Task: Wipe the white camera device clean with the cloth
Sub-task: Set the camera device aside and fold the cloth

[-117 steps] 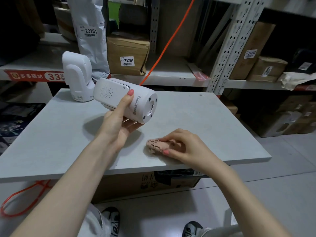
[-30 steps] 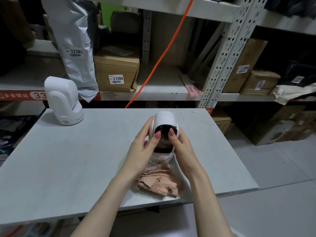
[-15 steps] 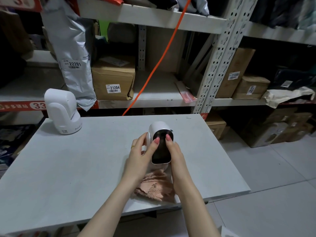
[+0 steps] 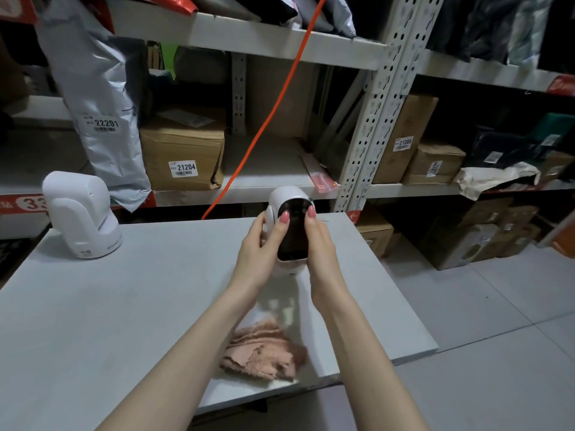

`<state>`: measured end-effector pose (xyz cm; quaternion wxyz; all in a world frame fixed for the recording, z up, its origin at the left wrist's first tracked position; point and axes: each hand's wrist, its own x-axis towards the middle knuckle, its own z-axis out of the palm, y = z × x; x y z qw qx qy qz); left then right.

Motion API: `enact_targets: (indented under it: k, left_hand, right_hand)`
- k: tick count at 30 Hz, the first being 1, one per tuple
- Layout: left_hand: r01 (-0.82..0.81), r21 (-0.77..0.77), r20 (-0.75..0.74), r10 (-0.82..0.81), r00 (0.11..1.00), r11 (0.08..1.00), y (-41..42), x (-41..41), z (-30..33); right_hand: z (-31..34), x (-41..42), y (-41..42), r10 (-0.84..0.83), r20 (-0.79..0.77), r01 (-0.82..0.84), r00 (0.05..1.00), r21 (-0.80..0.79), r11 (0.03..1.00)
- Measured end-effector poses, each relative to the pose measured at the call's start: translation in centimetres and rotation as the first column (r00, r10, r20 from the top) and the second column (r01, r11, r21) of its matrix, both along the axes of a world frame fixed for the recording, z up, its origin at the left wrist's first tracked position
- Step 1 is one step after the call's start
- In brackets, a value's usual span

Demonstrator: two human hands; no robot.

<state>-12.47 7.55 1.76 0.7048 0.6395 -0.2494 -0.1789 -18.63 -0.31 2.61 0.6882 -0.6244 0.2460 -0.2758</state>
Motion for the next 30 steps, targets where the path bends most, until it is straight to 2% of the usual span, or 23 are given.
enact_targets:
  k: [6,10,15,30]
  left_hand:
    - [0.022,-0.027,-0.002,-0.022,1.0,0.999,-5.3,3.4,0.5]
    - [0.023,0.028,-0.026,-0.022,0.999,0.999,-8.5,5.7,-0.4]
    - [0.018,0.053,-0.085,-0.014,0.996,0.998,-10.6,7.5,-1.4]
    - [0.086,0.088,-0.109,-0.076,0.991,0.992,-14.1,9.7,-2.9]
  right_hand:
    - [0.5,2.9,-4.8,-0.019,-0.019,0.02,1.0,0.053,0.998]
    - [-0.3,4.8,-7.8,-0.012,-0.059,0.016,0.998,0.061,0.998]
    - [-0.4,6.9,-10.2,-0.004,-0.106,0.011,0.994,0.065,0.998]
    - [-2.7,9.1,-13.9,-0.049,-0.157,0.062,0.986,0.074,0.995]
